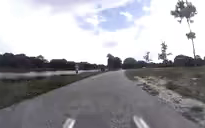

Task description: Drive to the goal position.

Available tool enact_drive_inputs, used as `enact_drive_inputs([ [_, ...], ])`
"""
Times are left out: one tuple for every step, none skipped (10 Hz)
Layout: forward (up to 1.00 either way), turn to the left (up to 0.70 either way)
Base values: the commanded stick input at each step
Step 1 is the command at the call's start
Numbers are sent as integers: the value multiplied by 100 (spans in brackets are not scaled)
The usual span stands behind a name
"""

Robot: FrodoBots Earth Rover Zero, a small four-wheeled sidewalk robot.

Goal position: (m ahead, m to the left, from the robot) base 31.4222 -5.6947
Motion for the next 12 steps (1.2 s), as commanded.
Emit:
enact_drive_inputs([
  [85, 0],
  [85, 0],
  [85, 0],
  [85, -9],
  [85, -34],
  [85, -26],
  [85, -9],
  [85, 0],
  [85, 0],
  [85, 0],
  [85, 0],
  [85, 0],
])
